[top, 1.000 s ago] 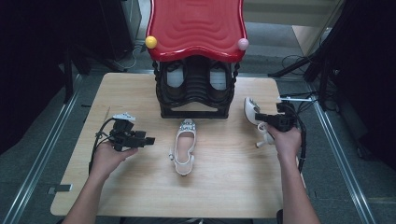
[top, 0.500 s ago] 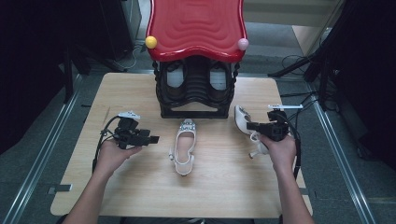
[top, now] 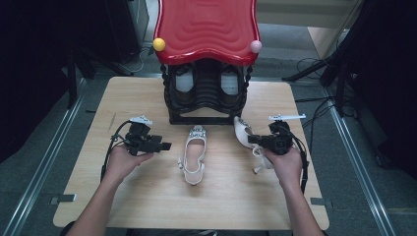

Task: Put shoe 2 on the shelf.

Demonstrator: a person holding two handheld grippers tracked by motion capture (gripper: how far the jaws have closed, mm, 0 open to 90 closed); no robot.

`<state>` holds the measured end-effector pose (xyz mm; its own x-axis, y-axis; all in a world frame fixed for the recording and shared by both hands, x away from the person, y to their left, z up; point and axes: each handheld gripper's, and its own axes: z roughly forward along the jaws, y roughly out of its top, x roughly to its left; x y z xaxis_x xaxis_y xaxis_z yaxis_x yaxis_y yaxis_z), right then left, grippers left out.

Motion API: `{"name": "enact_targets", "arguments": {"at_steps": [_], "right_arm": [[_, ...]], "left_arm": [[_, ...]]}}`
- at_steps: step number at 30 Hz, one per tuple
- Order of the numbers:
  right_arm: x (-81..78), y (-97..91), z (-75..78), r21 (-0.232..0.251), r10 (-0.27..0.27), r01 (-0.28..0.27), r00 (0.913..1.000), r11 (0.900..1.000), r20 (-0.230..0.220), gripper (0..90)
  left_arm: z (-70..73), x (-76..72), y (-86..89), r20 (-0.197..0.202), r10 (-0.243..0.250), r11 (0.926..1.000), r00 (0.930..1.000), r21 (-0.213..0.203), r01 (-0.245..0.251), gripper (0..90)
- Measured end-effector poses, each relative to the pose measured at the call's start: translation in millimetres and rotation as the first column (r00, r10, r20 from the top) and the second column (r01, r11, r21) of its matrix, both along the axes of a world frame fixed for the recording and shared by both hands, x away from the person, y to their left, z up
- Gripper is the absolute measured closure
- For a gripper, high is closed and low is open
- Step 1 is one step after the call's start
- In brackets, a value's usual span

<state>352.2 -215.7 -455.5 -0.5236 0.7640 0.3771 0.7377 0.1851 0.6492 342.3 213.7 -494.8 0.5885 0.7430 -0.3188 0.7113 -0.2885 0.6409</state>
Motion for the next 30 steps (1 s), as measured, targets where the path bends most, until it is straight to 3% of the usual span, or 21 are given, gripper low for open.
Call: {"name": "enact_targets", "arguments": {"at_steps": [11, 12, 21, 27, 30], "right_arm": [[0.5, 38.3, -15.9, -0.077, 0.081, -0.083, 0.9963, 0.9935, -0.026, 88.3], [0.7, 41.3, -17.7, -0.067, 0.091, -0.093, 0.9952, 0.9934, -0.037, 88.3], [1.0, 73.0, -33.5, -0.119, 0.163, -0.17, 0.9846, 0.9783, -0.063, 88.3], [3.6, 83.8, -43.2, -0.098, 0.189, -0.198, 0.9777, 0.9753, -0.091, 88.2], [2.5, 90.7, -44.4, -0.104, 0.203, -0.211, 0.9757, 0.972, -0.083, 88.1]], "left_arm": [[0.0, -0.9, -0.7, 0.006, 0.001, 1.0, 1.0, 0.003, -0.001, 40.9], [0.0, -1.1, -0.7, 0.006, -0.002, 1.0, 1.0, 0.005, 0.002, 40.9], [0.6, -4.5, -0.7, 0.013, -0.005, 1.0, 0.9999, 0.007, 0.005, 40.9], [-0.2, -7.2, 1.6, 0.014, 0.003, 1.0, 0.9999, 0.003, -0.003, 40.9], [-0.3, -8.4, 1.6, 0.006, 0.003, 1.0, 1.0, 0.004, -0.003, 40.9]]}}
